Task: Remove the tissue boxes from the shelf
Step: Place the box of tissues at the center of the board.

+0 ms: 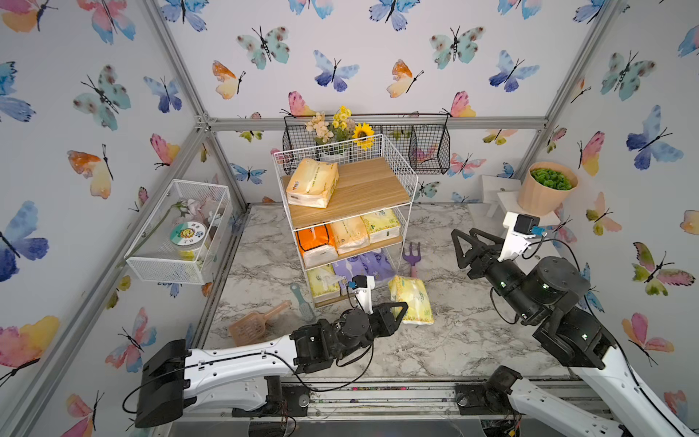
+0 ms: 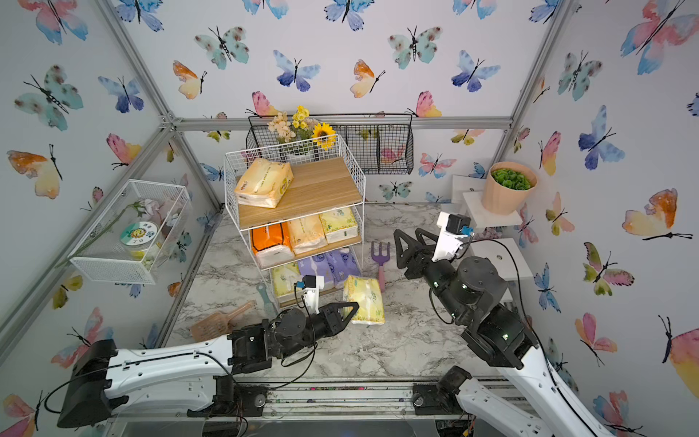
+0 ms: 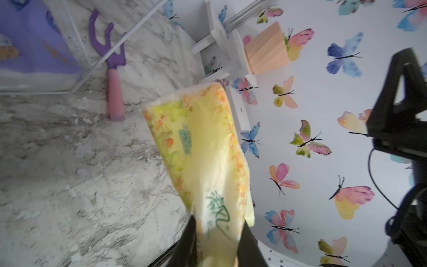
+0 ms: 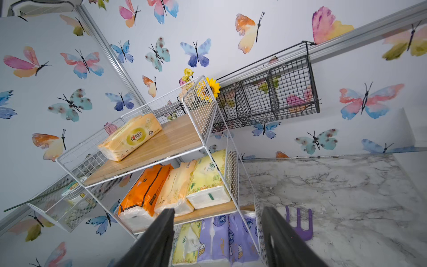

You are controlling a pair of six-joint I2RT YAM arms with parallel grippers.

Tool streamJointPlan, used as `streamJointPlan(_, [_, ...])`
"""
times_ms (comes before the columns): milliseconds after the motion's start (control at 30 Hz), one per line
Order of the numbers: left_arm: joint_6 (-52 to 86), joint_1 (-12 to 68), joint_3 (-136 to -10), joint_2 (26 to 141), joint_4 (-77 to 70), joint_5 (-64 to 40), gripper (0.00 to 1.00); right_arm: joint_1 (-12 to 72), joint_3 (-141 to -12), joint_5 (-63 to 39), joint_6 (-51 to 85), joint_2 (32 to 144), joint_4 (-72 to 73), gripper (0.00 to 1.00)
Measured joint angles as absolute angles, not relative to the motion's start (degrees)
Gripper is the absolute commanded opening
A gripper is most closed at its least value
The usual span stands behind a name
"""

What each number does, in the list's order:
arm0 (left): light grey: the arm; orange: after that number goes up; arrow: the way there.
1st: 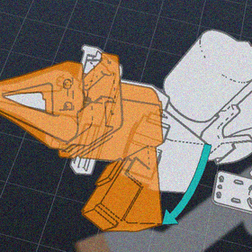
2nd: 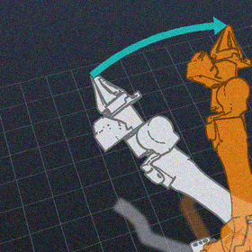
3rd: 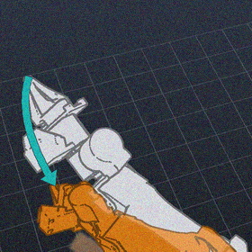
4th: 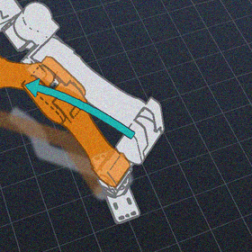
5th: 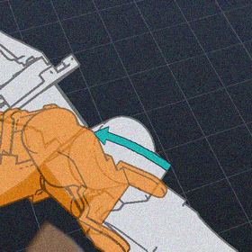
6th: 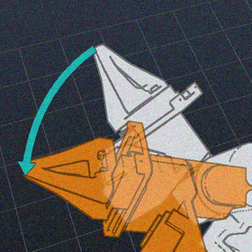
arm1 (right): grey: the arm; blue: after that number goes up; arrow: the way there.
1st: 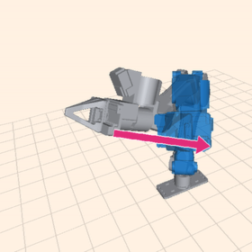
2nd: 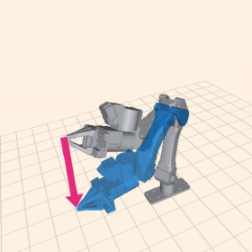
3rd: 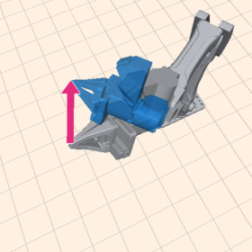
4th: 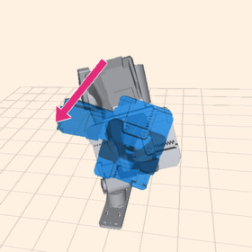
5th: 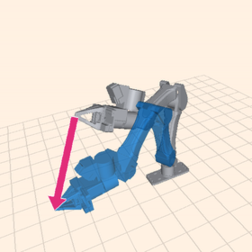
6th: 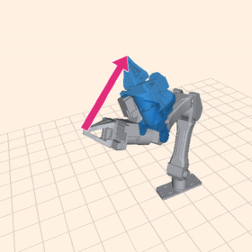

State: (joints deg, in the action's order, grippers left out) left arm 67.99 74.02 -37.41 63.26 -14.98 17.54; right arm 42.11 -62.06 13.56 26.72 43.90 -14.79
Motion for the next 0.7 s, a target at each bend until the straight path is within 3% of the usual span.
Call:
streamJointPlan(267, [75.2, 74.37, -30.87, 70.24, -19.18, 17.63, 0.21, 42.11, -52.01, 13.43, 33.85, 44.14, -16.58, 0.65])
streamJointPlan(700, [76.53, 75.96, -35.57, 90.85, -36.23, 10.39, 0.21, 42.11, -48.49, 14.92, 38.52, 41.32, -20.78, 0.65])
